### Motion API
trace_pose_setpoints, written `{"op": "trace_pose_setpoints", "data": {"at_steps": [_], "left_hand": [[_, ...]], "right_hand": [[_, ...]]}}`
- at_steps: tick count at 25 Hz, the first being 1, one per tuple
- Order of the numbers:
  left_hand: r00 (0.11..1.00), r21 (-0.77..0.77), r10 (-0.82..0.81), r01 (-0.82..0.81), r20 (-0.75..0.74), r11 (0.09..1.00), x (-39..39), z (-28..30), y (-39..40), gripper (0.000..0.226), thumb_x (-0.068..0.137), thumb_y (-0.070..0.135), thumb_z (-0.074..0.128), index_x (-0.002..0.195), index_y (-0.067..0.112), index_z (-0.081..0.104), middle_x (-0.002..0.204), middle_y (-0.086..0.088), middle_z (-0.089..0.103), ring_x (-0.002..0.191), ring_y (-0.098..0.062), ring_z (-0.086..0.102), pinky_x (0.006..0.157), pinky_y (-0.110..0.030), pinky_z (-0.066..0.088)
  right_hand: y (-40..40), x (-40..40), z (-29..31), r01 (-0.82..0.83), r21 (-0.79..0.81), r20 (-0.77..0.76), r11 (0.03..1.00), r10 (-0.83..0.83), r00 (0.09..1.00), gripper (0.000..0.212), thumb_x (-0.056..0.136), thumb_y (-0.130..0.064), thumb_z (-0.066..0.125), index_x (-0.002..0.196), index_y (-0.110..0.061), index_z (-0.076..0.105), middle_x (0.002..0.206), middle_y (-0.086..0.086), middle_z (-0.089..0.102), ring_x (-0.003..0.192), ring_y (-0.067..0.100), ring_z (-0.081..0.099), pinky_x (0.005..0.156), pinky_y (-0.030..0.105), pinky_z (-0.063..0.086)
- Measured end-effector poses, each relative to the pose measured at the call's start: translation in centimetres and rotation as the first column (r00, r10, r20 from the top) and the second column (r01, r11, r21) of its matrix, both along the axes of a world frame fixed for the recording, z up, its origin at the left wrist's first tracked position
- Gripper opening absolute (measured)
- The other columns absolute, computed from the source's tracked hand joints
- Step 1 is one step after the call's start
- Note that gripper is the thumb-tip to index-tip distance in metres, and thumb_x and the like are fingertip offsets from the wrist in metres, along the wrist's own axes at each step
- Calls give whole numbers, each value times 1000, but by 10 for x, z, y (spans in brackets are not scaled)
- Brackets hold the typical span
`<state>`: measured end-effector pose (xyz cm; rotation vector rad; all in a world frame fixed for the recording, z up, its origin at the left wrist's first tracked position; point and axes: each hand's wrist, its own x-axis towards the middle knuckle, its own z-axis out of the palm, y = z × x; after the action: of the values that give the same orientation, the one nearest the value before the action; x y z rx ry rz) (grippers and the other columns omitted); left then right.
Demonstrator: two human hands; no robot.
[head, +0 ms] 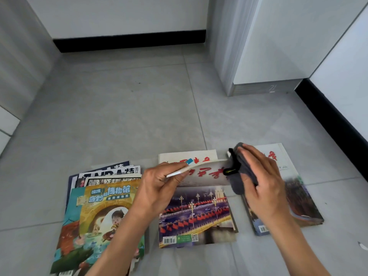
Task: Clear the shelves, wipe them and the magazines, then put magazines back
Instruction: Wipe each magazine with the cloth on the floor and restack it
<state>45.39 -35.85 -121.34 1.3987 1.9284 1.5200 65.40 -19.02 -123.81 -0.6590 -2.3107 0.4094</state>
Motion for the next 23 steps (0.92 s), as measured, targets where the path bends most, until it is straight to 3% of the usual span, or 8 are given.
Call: {"op": "trace_pose_setpoints", "data": {"at_steps": [2, 4, 7, 9, 12, 15, 19, 23], "left_hand": [[992, -42, 62, -58, 112, 997, -4, 6, -5, 21, 89, 31, 66, 104, 44, 71, 93, 18, 74, 82, -10, 70, 70, -22, 58], [918, -59, 138, -124, 372, 990, -5, 15, -5, 19, 81, 30, 63, 92, 39, 76, 90, 16, 75, 87, -10, 70, 71, -22, 58], [825, -44, 158, -160, 543, 986, -3, 22, 0, 18, 79, 27, 62, 89, 31, 77, 92, 10, 77, 91, -8, 71, 72, -19, 56], [790, -69, 174, -165, 588, 984, 6, 22, 4, 18, 79, 33, 63, 89, 34, 79, 98, 4, 77, 96, -13, 70, 73, -23, 57], [718, -58, 178, -188, 673, 980, 19, 19, 8, 20, 81, 29, 62, 89, 23, 79, 97, -1, 77, 94, -15, 72, 72, -22, 56], [663, -43, 177, -213, 727, 976, 27, 19, 11, 24, 81, 26, 61, 97, 15, 74, 98, -2, 77, 93, -13, 73, 72, -21, 56], [485, -68, 283, -413, 827, 908, 13, 16, 14, 22, 79, 28, 64, 95, 14, 72, 96, 0, 77, 90, -11, 73, 69, -24, 58], [210, -209, 439, -654, 874, 727, -24, 2, -1, 5, 93, 20, 64, 94, 17, 67, 85, 7, 77, 84, -11, 73, 74, -33, 58]], "right_hand": [[9, 7, -12, 86, -396, -152, 914, -158, 976, 49, 94, 5, 55, 137, -18, 56, 139, 1, 59, 133, 16, 50, 111, 45, 43], [7, 6, -9, -164, -867, -401, 470, -464, 790, 46, 97, 1, 53, 136, -23, 57, 134, 2, 61, 127, 22, 57, 101, 38, 50], [-6, -1, 5, -502, -853, -503, 138, -472, 724, 66, 83, -37, 75, 140, -13, 51, 132, 13, 62, 114, 24, 64, 86, 32, 57], [-19, -14, 27, -497, -831, -551, 250, -253, 795, 90, 70, -47, 85, 143, -12, 47, 134, 2, 64, 121, 17, 61, 96, 27, 53], [-26, -41, 33, -236, -725, -351, 647, -53, 935, 60, 83, -7, 77, 135, -24, 53, 124, -25, 64, 118, -2, 59, 93, 12, 48], [-32, -64, 4, -125, -810, -309, 573, -236, 921, 45, 93, 4, 61, 124, -29, 59, 116, -18, 69, 111, 2, 63, 99, 27, 52], [-65, -61, -61, -91, -904, -171, 419, -157, 973, 56, 89, -32, 74, 134, -47, 45, 128, -27, 58, 126, 3, 53, 105, 27, 46], [-95, -40, -113, -75, -344, 454, 936, 235, 860, 97, 75, -71, 59, 156, -32, 22, 164, -7, 19, 151, 24, 22, 123, 46, 17]]}}
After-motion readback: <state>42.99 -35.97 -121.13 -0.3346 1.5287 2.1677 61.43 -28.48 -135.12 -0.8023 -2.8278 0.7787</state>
